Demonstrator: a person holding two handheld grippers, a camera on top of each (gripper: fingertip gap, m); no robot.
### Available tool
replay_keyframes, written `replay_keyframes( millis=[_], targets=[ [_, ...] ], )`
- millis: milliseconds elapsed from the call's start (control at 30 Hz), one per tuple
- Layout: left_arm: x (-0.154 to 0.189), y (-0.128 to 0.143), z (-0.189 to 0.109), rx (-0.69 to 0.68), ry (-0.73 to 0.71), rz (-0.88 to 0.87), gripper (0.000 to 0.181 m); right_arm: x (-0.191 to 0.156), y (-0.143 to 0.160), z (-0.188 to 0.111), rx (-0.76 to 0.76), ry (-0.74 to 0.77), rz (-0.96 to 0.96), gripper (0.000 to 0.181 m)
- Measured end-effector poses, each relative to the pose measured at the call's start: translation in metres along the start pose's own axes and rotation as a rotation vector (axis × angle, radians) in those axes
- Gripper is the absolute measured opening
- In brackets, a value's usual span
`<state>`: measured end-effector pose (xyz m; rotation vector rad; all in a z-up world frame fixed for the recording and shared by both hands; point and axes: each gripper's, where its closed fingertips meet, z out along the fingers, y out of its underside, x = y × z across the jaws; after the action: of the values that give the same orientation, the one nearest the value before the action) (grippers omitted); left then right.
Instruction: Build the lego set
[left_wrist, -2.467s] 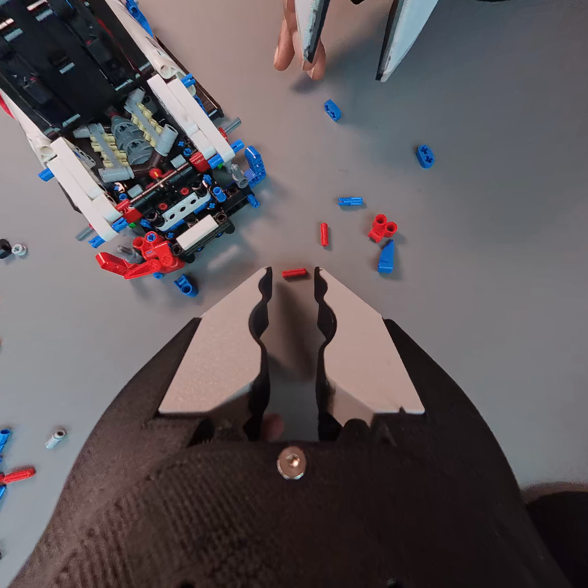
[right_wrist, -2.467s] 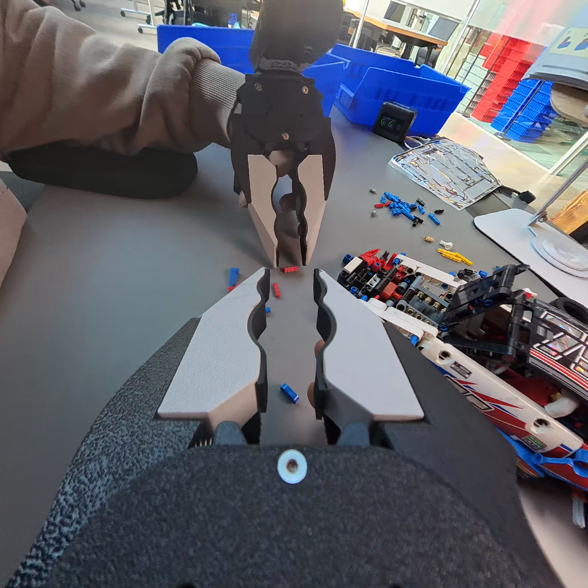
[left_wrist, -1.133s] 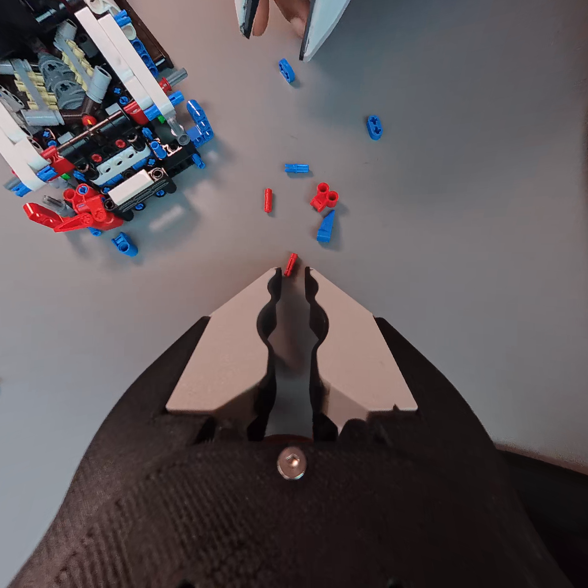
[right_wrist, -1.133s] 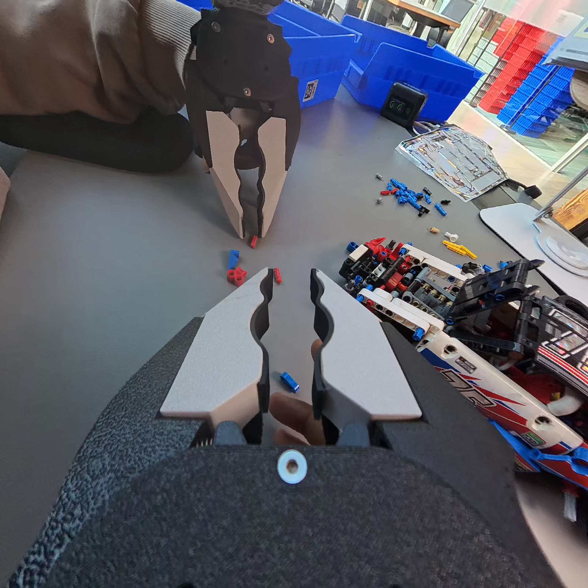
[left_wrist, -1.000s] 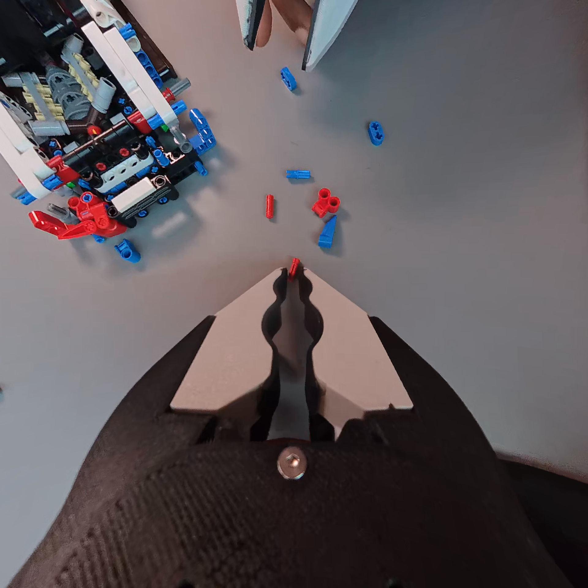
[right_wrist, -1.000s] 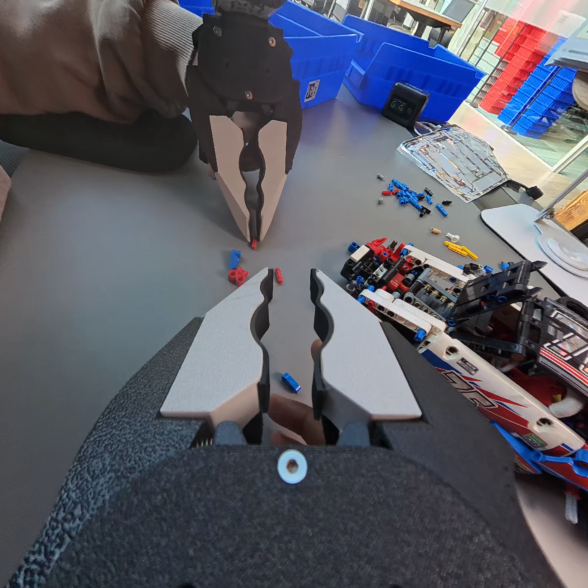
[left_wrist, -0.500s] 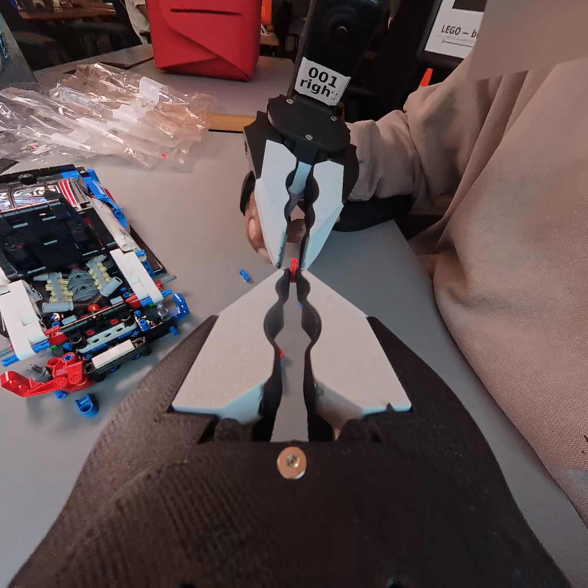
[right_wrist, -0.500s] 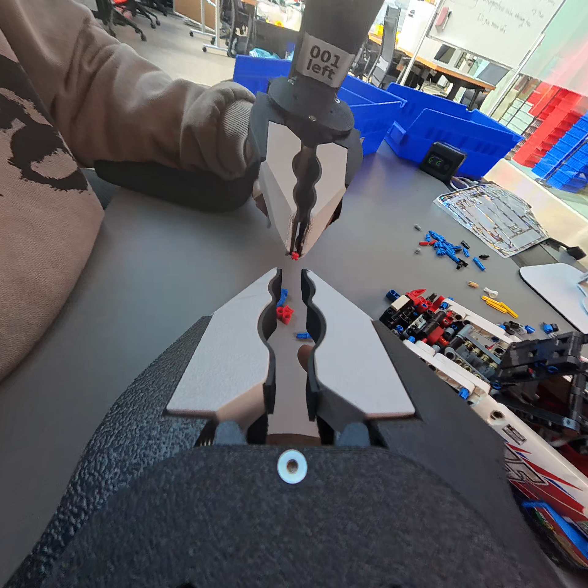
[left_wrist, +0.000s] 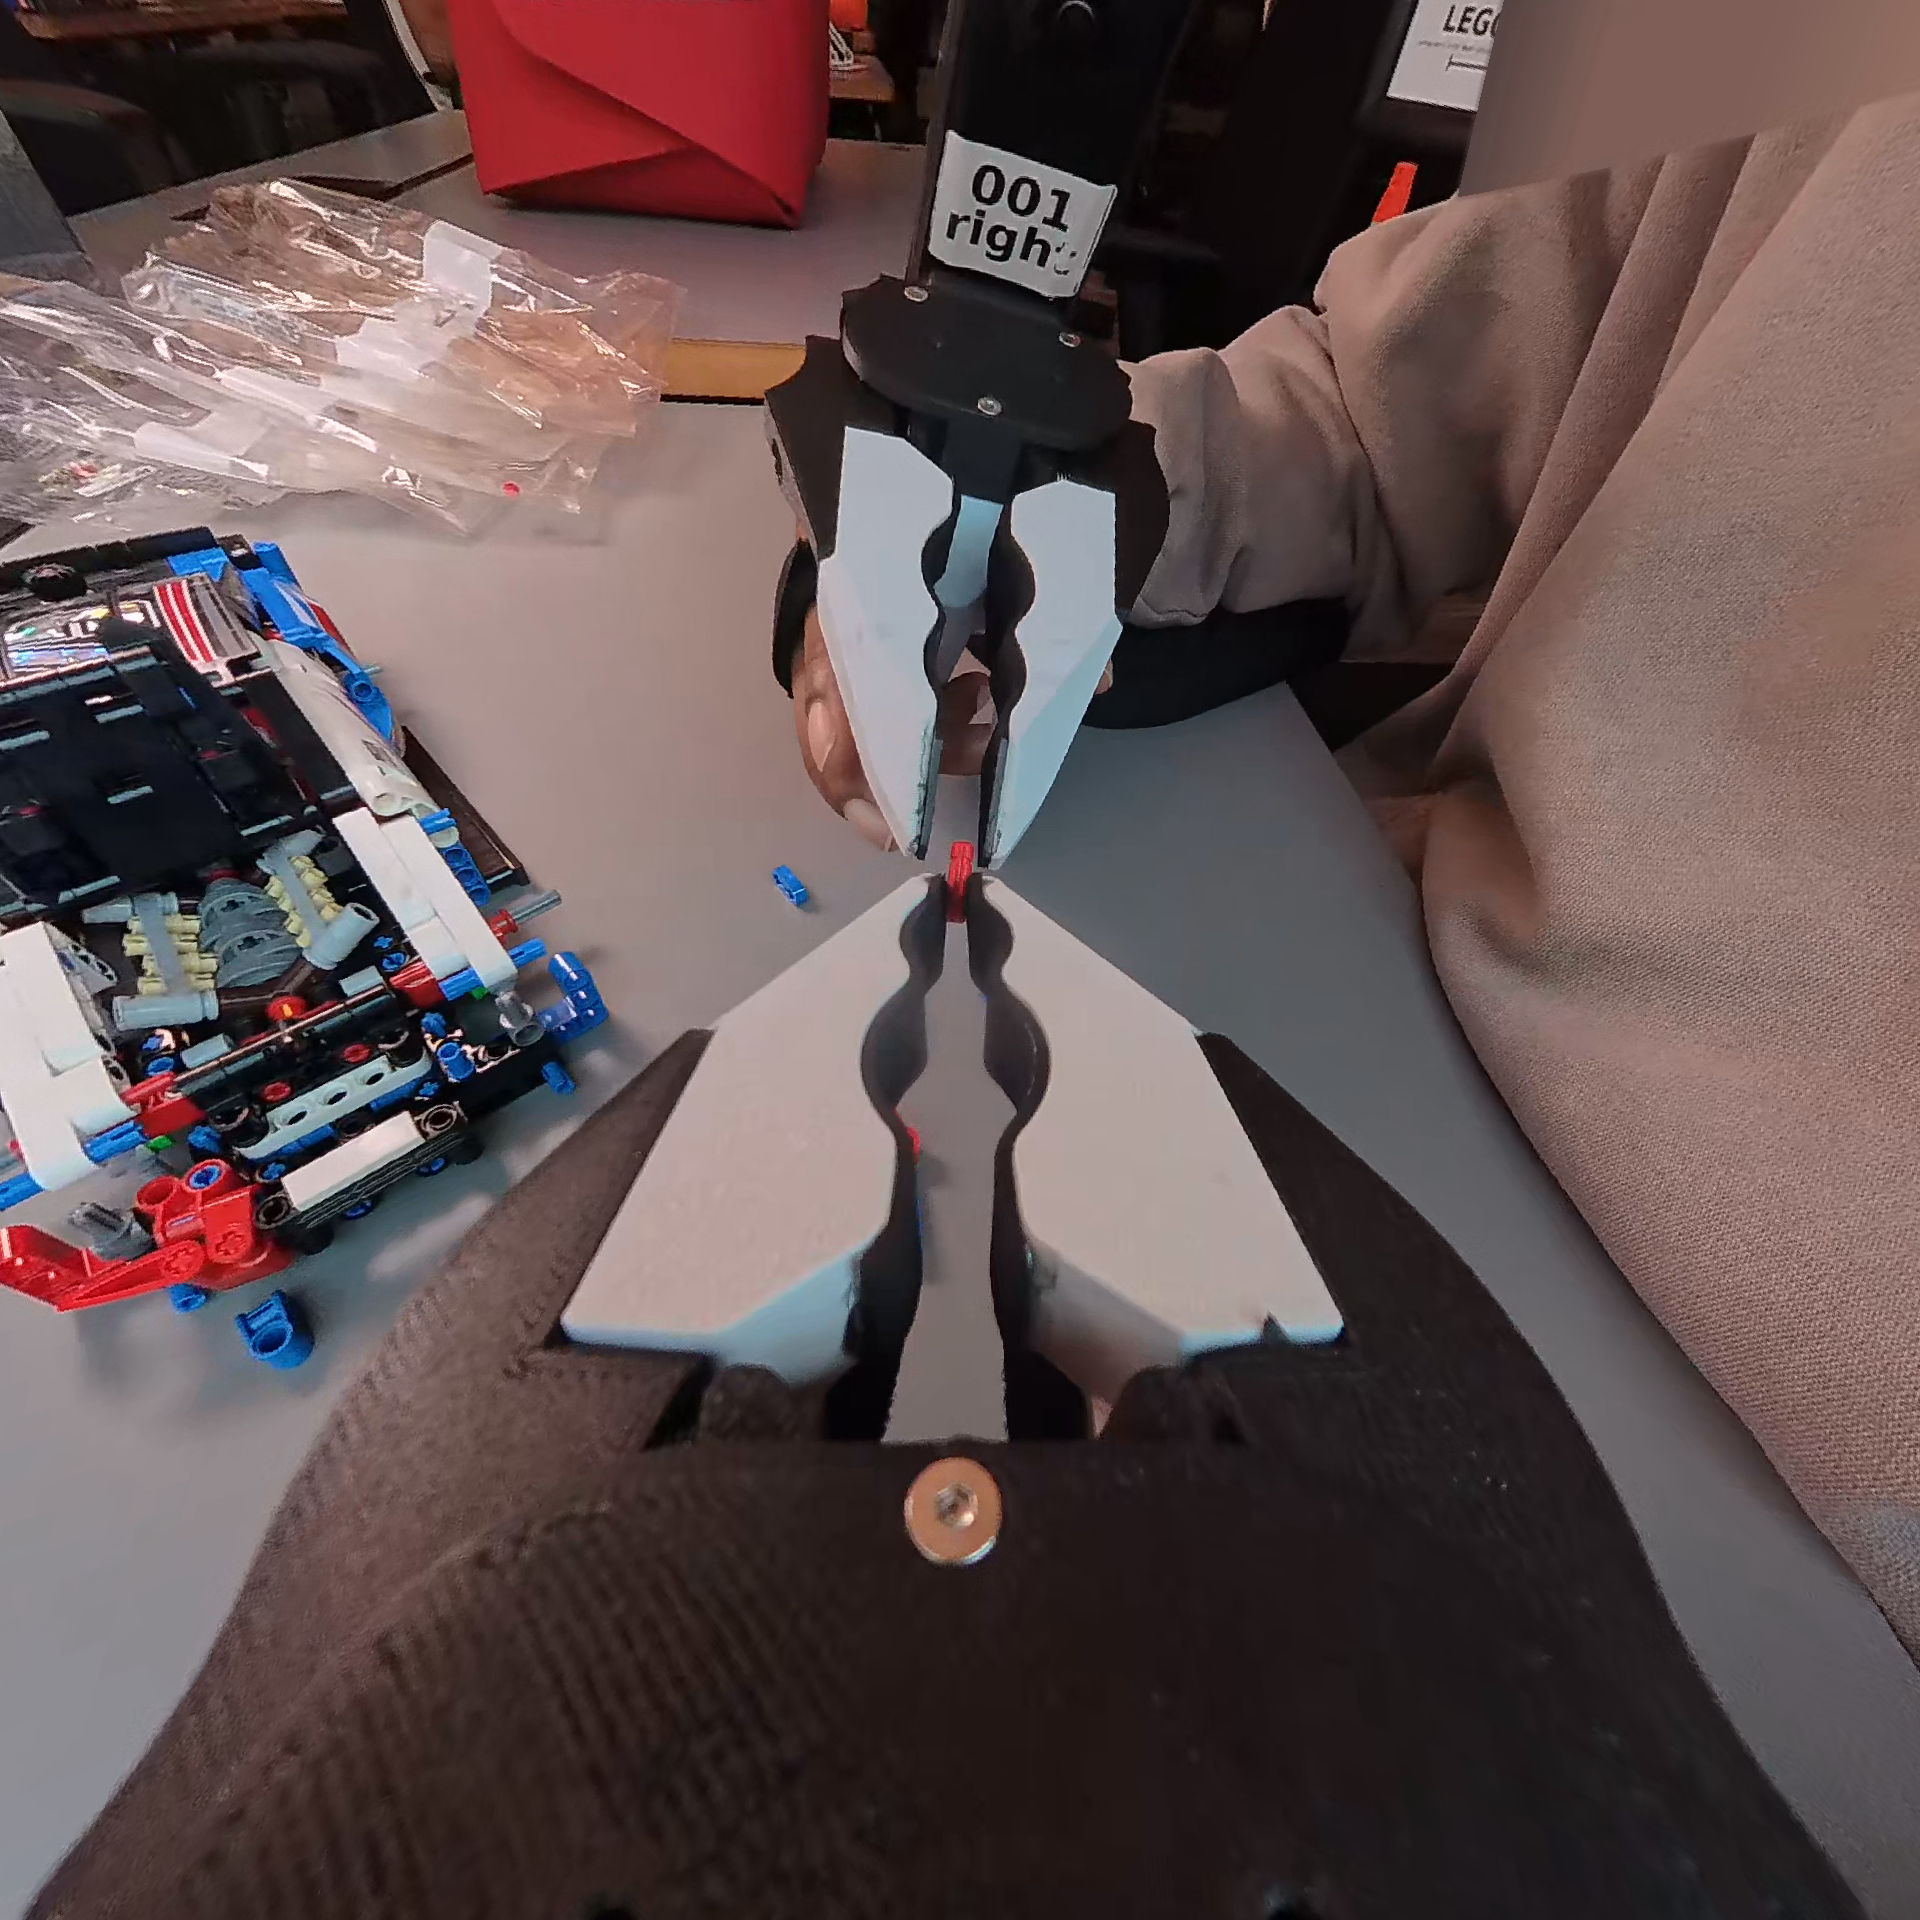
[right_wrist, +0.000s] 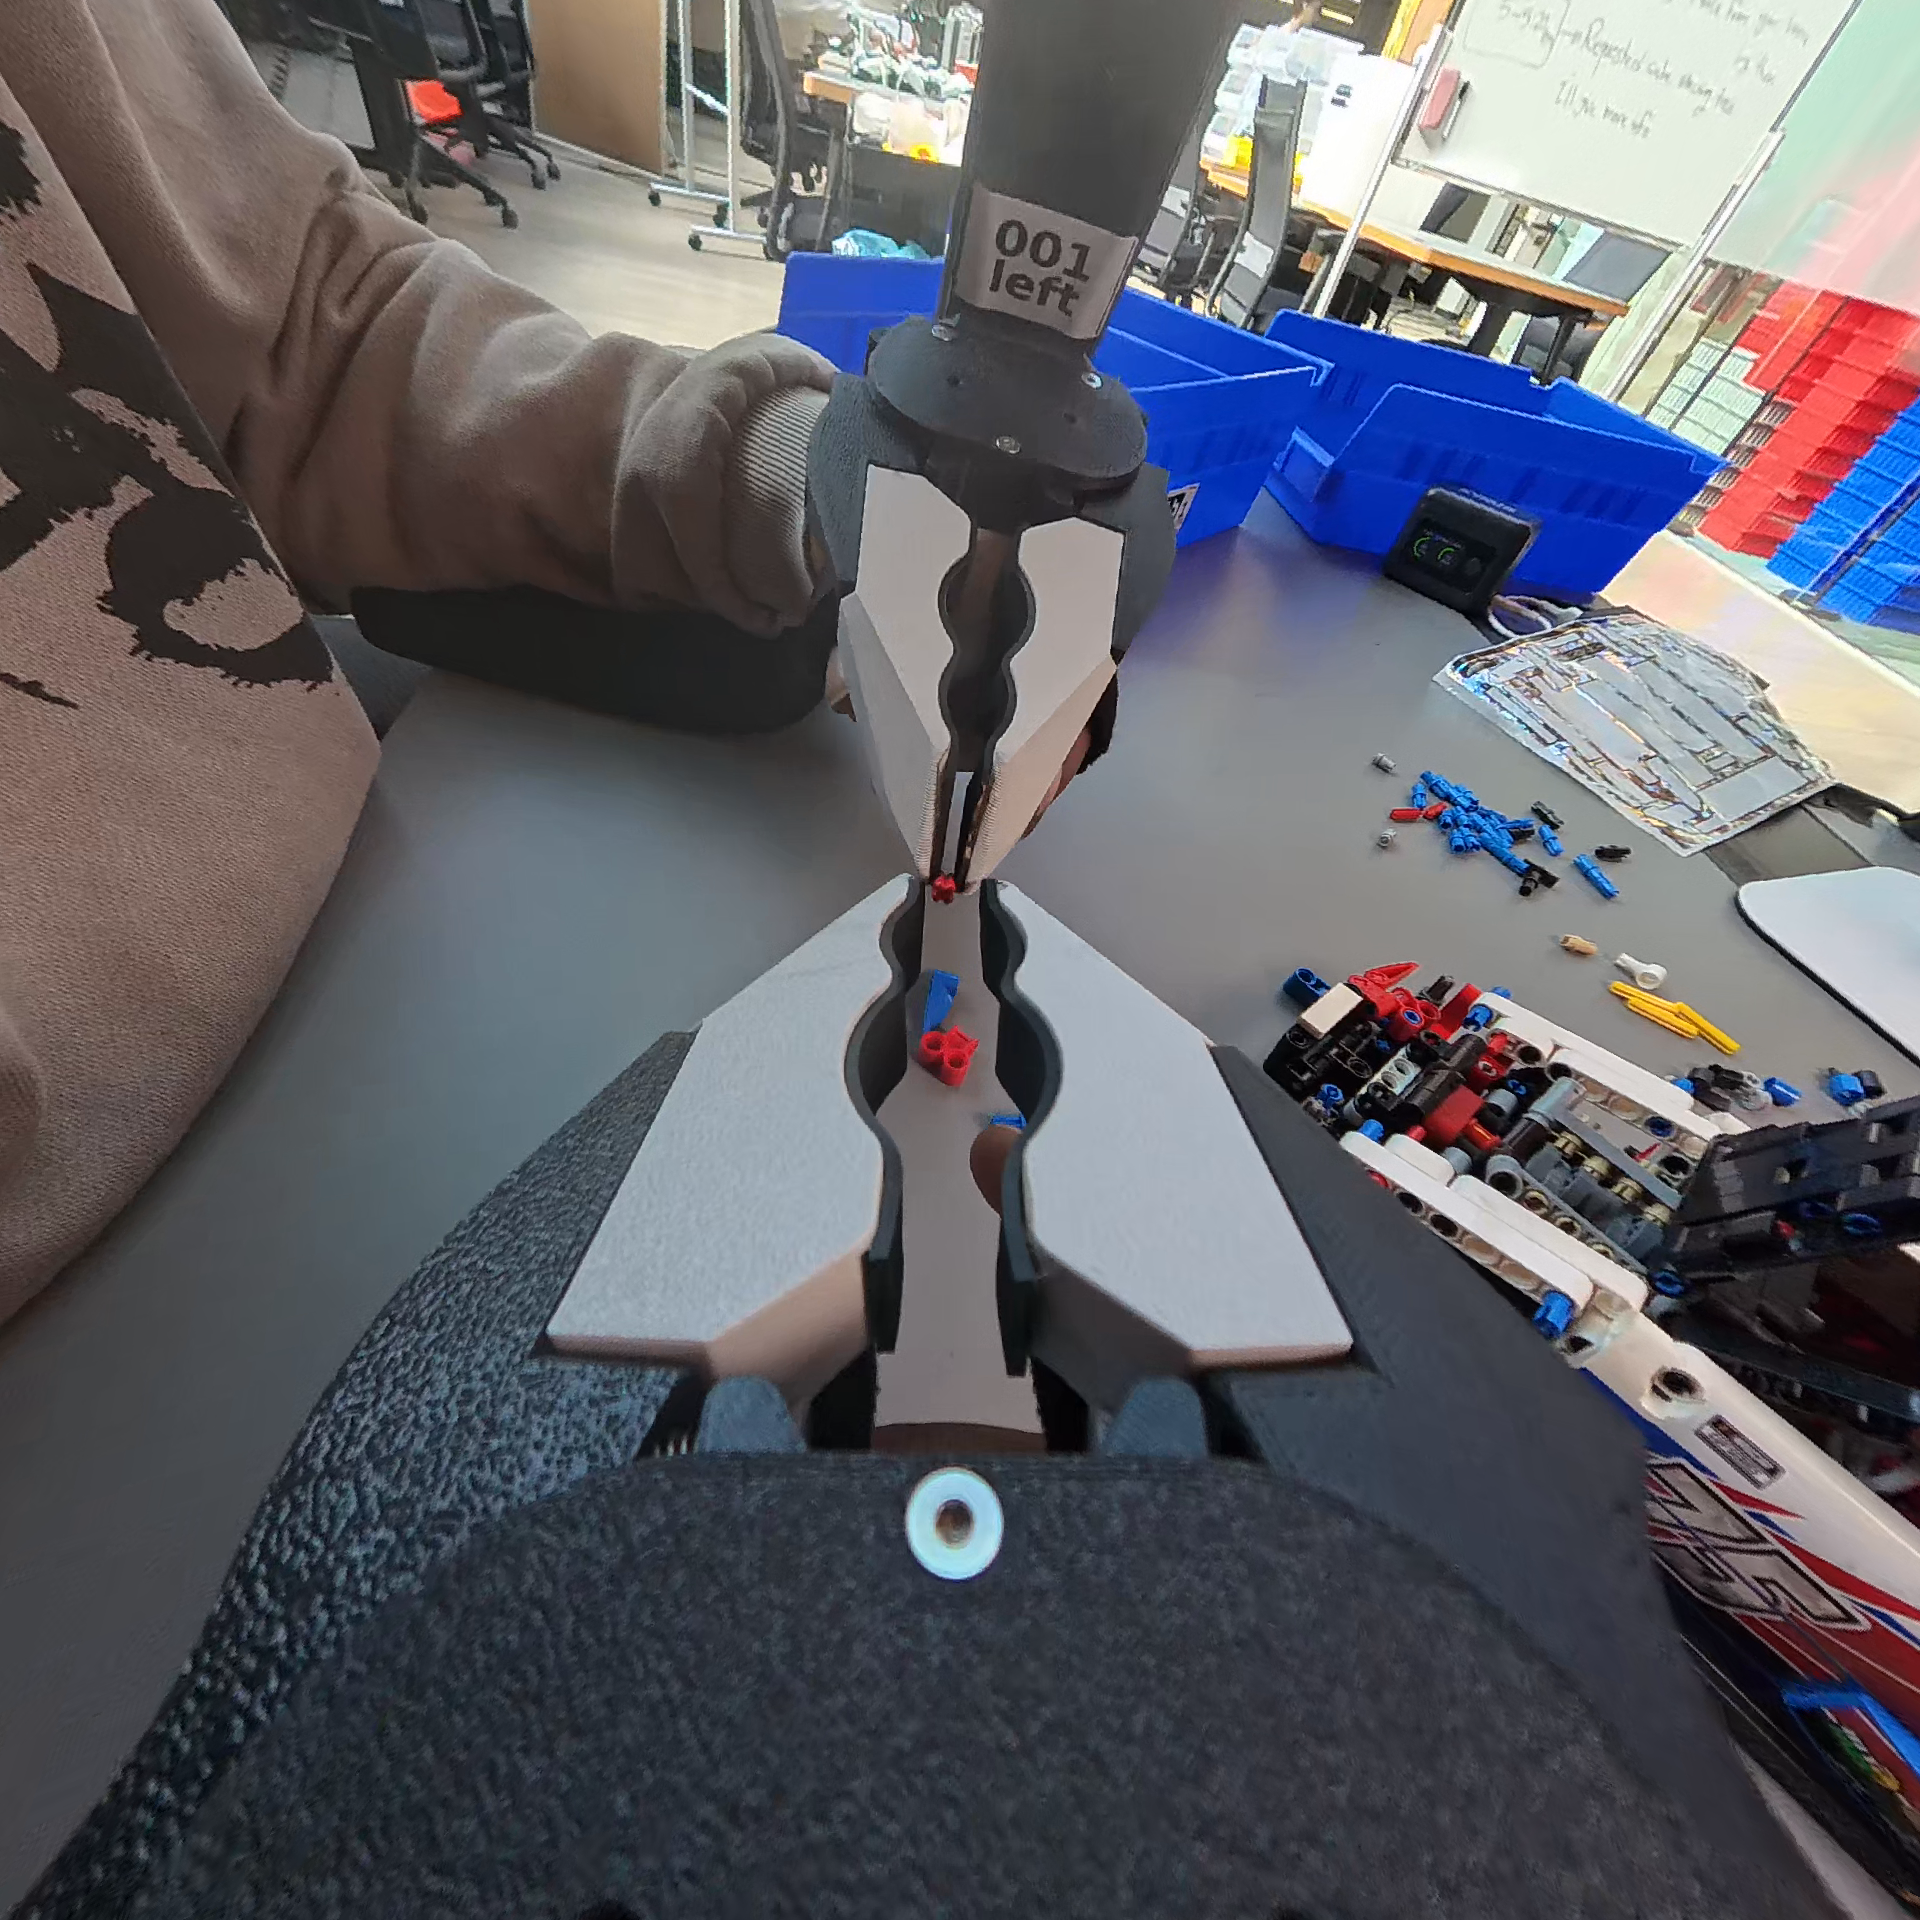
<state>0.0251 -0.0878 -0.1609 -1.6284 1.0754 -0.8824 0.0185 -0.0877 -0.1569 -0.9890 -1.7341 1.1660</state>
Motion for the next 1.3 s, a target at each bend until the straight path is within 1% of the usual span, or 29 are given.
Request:
replay_keyframes(
  millis=[267, 467, 800, 1067, 1167, 1200, 1300],
  targets=[
    [0.011, 0.005, 0.004, -0.014, 0.086, -0.064, 0.001, -0.015, 0.003, 0.001, -0.024, -0.048, -0.112, 0.003],
    [0.017, 0.005, 0.005, -0.003, 0.142, -0.111, 0.001, -0.020, 0.008, 0.001, -0.053, -0.053, -0.182, 0.002],
    [0.019, 0.006, 0.005, -0.004, 0.171, -0.139, 0.001, -0.022, 0.005, 0.002, -0.040, -0.059, -0.193, 0.003],
    [0.020, 0.011, 0.007, -0.022, 0.173, -0.143, 0.001, -0.024, 0.009, 0.003, -0.064, -0.076, -0.186, 0.002],
    [0.013, 0.015, 0.010, -0.038, 0.128, -0.140, 0.002, -0.021, 0.016, 0.000, -0.116, -0.092, -0.145, 0.001],
    [0.011, 0.018, 0.012, -0.059, 0.103, -0.132, 0.005, -0.021, 0.021, -0.003, -0.153, -0.113, -0.122, 0.001],
    [0.007, 0.034, 0.018, -0.169, 0.041, -0.086, 0.016, -0.018, 0.046, -0.014, -0.327, -0.170, -0.052, 0.001]
  ],
)
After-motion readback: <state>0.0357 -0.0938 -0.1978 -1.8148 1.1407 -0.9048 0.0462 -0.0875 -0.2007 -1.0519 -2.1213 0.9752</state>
